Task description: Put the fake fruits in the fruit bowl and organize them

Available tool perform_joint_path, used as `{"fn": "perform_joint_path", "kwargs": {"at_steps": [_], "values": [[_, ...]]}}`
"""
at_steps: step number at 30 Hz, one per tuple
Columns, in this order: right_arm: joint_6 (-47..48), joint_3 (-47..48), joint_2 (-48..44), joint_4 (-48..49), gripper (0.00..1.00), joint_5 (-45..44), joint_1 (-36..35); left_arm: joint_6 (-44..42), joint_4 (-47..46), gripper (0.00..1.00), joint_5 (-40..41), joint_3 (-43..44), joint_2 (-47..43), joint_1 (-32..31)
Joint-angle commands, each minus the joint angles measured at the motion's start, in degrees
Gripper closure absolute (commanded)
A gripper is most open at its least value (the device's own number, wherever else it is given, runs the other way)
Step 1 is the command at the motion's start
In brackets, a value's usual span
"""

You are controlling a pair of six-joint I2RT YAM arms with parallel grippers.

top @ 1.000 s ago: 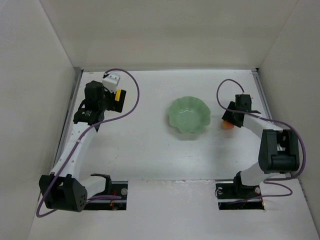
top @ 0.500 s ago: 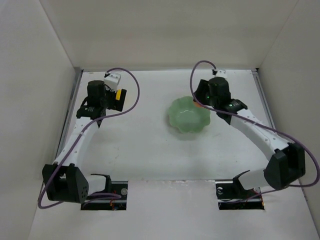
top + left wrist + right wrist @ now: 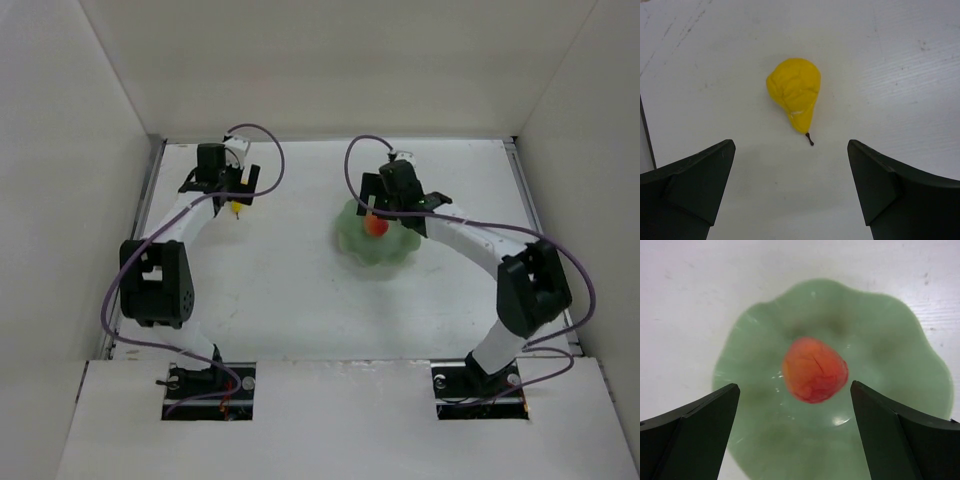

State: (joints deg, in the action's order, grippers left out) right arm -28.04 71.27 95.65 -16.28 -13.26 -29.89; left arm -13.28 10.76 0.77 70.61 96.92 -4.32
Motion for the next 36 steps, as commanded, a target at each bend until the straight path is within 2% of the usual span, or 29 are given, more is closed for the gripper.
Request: {"fn": "perform_joint_path", "kwargs": {"at_steps": [1, 6, 12, 14, 15, 16, 18, 20, 21, 22, 25, 28, 31, 33, 36], "values": [[0.3, -0.5, -8.7, 2.1, 0.00, -1.0, -1.3, 1.4, -6.3, 0.00, 2.7, 8.3, 6.6, -0.1], [0.0, -5.3, -17.6, 1.0, 0.00, -2.7, -1.7, 1.2, -5.4, 0.00, 3.1, 15.9, 16.5, 0.5], [-0.8, -8.3, -27.3, -2.6, 0.00, -6.7, -1.1, 0.0, -3.8, 0.00, 1.1, 18.2, 22.2, 0.7], [-0.6, -8.3, -29.6, -4.0, 0.00, -8.0, -0.3, -0.2, -3.0, 0.05, -0.4, 18.7, 23.2, 0.7], [-0.6, -8.3, -30.3, -4.4, 0.00, -8.4, -0.1, -0.4, -2.8, 0.09, -0.9, 18.8, 23.5, 0.7], [-0.5, -8.3, -31.0, -4.7, 0.00, -8.9, 0.1, -0.6, -2.5, 0.19, -1.4, 19.1, 24.0, 0.7], [-0.2, -8.3, -32.7, -4.9, 0.00, -9.7, 0.5, -0.6, -2.7, 0.48, -1.3, 19.2, 24.2, 0.8], [-0.2, -8.7, -34.3, -4.9, 0.00, -10.3, 0.7, -0.6, -3.1, 0.71, -1.0, 18.4, 22.0, 0.5], [-0.3, -9.2, -35.3, -5.0, 0.00, -10.4, 0.8, -1.1, -3.2, 0.79, -0.8, 17.3, 19.5, -0.4], [-0.4, -9.5, -35.8, -5.1, 0.00, -10.5, 0.8, -1.4, -3.3, 0.82, -0.8, 16.6, 18.0, -1.1], [-0.8, -11.4, -37.8, -5.2, 0.00, -10.9, 0.9, -4.8, -5.9, 0.92, -0.4, 10.7, 6.3, -7.7], [-2.5, -15.3, -41.1, -5.4, 0.00, -12.2, 0.8, -6.0, -4.9, 0.94, -0.6, 10.2, -1.2, -15.1], [-5.0, -18.8, -43.4, -5.4, 0.00, -12.3, 0.6, -3.8, 3.6, 0.94, -2.0, 16.4, 0.2, -21.9], [-6.5, -20.5, -44.8, -5.7, 0.00, -12.4, 0.6, -1.9, 5.3, 0.94, -3.3, 18.5, 2.1, -25.2], [-10.1, -22.8, -48.5, -7.8, 0.00, -14.8, 0.9, 1.6, 6.2, 0.91, -4.5, 24.1, 8.6, -33.7]]}}
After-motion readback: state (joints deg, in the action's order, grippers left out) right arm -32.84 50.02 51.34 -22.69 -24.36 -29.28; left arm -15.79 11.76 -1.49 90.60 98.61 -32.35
